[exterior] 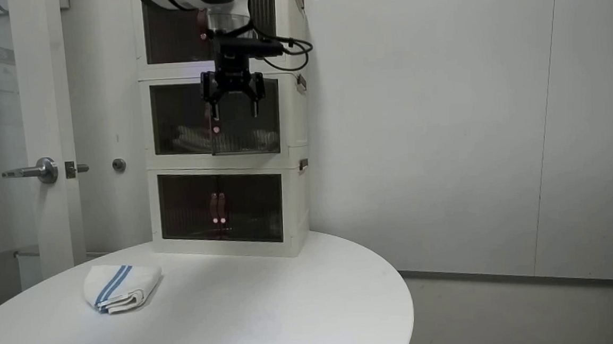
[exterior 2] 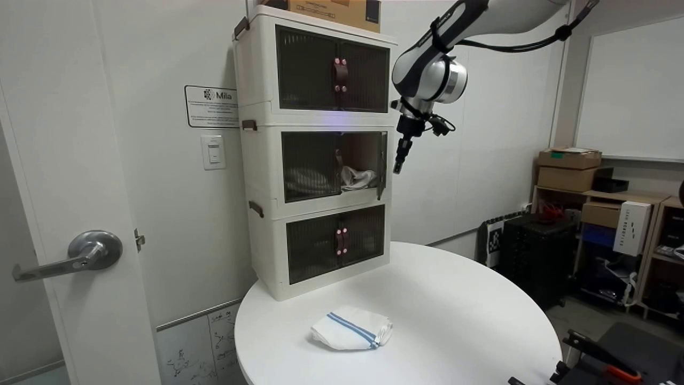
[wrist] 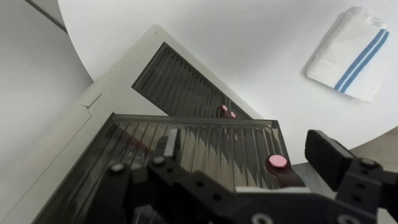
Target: Close the right cabinet door.
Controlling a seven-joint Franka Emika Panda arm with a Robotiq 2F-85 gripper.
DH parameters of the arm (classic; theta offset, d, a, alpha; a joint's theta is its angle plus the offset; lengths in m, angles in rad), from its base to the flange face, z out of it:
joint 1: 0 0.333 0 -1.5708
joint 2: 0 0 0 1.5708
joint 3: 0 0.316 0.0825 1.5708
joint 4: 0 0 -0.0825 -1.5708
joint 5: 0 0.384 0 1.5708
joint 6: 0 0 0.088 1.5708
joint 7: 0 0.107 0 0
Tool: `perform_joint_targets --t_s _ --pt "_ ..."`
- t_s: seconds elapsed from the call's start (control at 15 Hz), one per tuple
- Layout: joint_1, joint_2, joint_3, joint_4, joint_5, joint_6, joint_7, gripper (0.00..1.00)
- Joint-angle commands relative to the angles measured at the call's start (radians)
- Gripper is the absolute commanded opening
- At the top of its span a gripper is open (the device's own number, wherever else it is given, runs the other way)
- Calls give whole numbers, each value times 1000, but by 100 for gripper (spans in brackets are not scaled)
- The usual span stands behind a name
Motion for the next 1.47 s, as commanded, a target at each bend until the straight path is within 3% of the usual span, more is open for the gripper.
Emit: perform_joint_targets --t_s 0.0,0.4,1.0,1.4 --pt "-7 37 44 -30 24 154 -2 100" --pt "-29 75 108 -73 42 316 -10 100" --pt "-91 97 226 -108 224 492 14 100" --pt "-93 108 244 -105 299 583 -17 100"
